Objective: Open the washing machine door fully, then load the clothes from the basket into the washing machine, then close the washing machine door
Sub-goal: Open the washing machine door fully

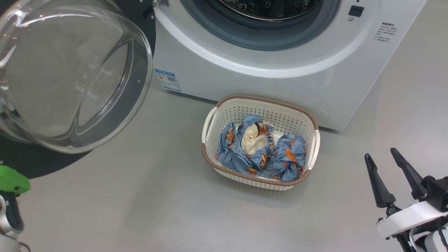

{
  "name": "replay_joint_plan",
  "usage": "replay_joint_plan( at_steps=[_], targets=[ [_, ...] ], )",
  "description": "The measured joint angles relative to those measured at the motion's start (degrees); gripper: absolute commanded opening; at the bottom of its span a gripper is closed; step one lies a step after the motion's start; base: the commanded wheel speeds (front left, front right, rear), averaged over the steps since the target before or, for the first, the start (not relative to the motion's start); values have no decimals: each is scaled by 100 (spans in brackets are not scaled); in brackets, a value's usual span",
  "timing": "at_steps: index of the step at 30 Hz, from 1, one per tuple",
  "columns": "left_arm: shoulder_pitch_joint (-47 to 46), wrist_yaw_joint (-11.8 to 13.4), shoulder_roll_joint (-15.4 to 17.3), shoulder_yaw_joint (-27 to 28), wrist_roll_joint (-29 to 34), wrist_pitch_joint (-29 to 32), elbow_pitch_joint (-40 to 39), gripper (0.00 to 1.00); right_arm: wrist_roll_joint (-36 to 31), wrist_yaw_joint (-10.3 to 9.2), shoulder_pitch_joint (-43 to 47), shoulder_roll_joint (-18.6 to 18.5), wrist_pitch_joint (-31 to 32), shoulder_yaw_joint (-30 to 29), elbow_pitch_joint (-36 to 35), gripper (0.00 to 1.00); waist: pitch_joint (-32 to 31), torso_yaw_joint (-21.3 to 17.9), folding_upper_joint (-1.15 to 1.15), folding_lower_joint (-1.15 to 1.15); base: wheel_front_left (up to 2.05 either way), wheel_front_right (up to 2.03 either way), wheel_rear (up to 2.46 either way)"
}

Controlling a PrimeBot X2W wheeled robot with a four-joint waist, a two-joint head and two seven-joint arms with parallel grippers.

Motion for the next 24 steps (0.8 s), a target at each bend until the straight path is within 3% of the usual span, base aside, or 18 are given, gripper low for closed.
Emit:
replay_joint_plan(
  at_steps=[24],
  targets=[
    [-719, -11, 248, 307, -108, -18, 970, 0, 0, 0, -175, -112, 0, -2, -52, 100, 297, -152, 0, 0, 0, 0, 0]
  ],
)
